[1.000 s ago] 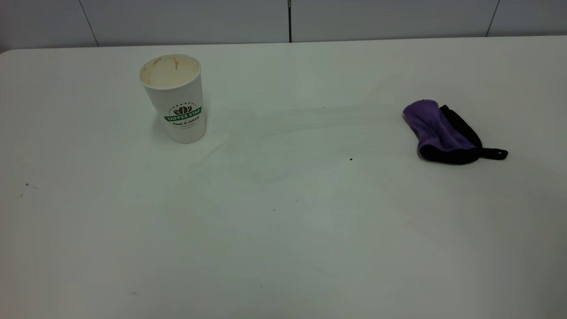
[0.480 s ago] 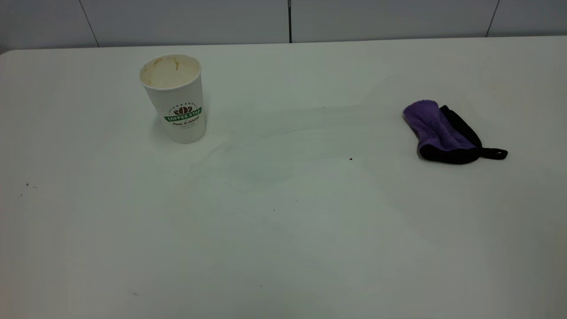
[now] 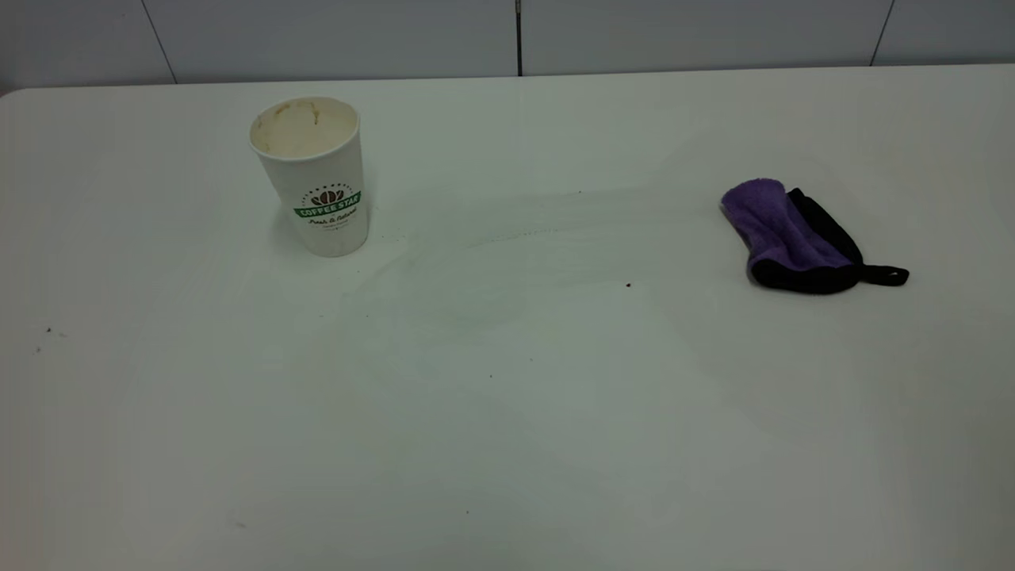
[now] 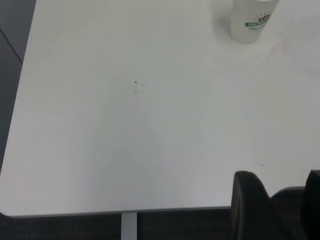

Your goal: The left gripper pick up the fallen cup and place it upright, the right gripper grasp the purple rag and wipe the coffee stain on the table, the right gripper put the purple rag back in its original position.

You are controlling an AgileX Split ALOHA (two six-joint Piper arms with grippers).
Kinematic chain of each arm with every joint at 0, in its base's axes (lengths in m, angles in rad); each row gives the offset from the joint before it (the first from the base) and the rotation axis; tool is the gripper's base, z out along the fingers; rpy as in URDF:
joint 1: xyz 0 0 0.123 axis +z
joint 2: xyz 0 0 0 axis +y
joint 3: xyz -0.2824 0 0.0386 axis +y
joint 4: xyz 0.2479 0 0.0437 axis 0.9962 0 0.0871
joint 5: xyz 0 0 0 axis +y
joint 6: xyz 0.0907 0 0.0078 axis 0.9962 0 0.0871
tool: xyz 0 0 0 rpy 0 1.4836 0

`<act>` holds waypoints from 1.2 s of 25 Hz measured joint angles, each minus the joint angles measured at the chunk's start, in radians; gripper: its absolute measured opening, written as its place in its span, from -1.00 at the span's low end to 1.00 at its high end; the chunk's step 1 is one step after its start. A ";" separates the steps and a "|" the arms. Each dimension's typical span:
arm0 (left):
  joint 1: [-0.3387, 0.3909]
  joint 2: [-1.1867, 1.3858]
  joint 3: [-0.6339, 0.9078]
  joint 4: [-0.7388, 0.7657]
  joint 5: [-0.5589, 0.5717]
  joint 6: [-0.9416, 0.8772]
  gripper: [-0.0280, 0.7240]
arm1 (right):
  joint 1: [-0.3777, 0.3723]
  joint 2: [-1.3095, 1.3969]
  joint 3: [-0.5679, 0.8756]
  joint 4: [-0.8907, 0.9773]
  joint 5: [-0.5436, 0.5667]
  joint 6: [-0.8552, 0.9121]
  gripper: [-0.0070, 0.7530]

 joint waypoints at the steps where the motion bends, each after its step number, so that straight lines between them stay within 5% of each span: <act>1: 0.000 0.000 0.000 0.000 0.000 0.000 -0.17 | -0.005 -0.005 0.000 0.000 0.000 0.000 0.72; 9: 0.000 0.000 0.000 0.000 0.000 0.000 -0.17 | -0.213 -0.092 0.000 0.039 0.002 0.000 0.57; 30: 0.000 0.000 0.000 0.000 0.000 0.000 -0.17 | -0.223 -0.109 0.000 0.041 0.006 -0.014 0.54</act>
